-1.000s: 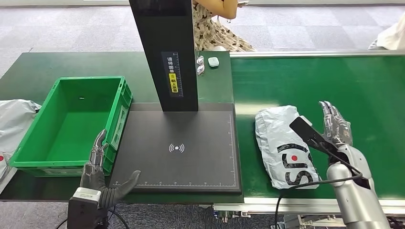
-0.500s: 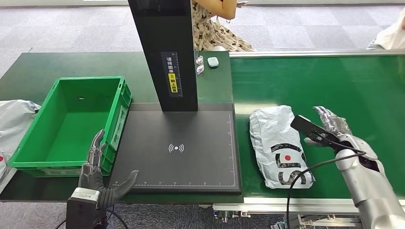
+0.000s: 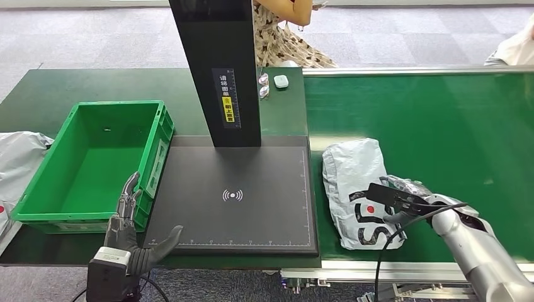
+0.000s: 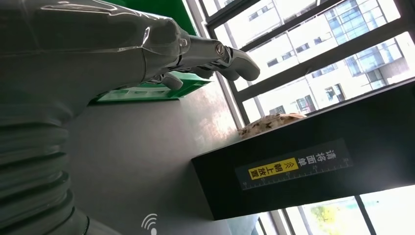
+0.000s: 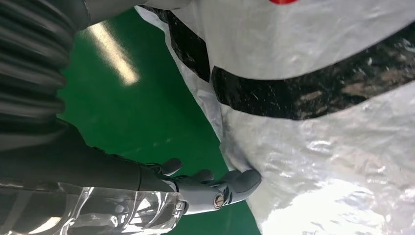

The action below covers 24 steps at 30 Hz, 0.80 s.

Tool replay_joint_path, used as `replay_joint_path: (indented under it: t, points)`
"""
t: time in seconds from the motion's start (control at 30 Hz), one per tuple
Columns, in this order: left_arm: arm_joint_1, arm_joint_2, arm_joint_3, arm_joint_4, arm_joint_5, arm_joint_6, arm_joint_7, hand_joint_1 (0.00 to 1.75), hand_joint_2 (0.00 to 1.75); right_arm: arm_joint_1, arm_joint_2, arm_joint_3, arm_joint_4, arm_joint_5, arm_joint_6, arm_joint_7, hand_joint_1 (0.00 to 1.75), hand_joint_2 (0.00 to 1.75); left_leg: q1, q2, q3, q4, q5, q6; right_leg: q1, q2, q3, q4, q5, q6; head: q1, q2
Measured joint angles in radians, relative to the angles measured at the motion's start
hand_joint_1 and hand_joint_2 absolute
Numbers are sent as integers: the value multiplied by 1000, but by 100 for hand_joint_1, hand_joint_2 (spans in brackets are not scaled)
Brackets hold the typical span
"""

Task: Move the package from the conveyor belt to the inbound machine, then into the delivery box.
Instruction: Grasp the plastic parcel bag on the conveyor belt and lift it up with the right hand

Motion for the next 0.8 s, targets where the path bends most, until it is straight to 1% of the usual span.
replay_joint_path:
  t: [0.23, 0.33, 0.47, 0.63, 0.8]
  points:
    - [-1, 4, 0, 3, 1, 0, -2, 0, 175, 10, 6, 45, 4, -4, -19, -12, 0, 175, 0, 0, 0, 0, 0, 0, 0, 0, 0, 0, 0, 0, 0, 0]
    - [-1, 5, 0, 7, 1, 1, -5, 0, 175, 15, 9, 58, 5, -11, -51, -29, 0, 175, 0, 0, 0, 0, 0, 0, 0, 0, 0, 0, 0, 0, 0, 0]
    - [2, 5, 0, 9, -5, 3, -11, 0, 175, 41, 18, 65, -18, -14, -173, -44, 0, 175, 0, 0, 0, 0, 0, 0, 0, 0, 0, 0, 0, 0, 0, 0]
    - [3, 4, 0, 9, -11, 4, -17, 0, 175, 82, 39, 56, -78, 16, -318, -35, 0, 175, 0, 0, 0, 0, 0, 0, 0, 0, 0, 0, 0, 0, 0, 0]
    - [3, 4, 0, 10, -16, 4, -23, 0, 175, 104, 57, 49, -119, 65, -390, -27, 0, 175, 0, 0, 0, 0, 0, 0, 0, 0, 0, 0, 0, 0, 0, 0]
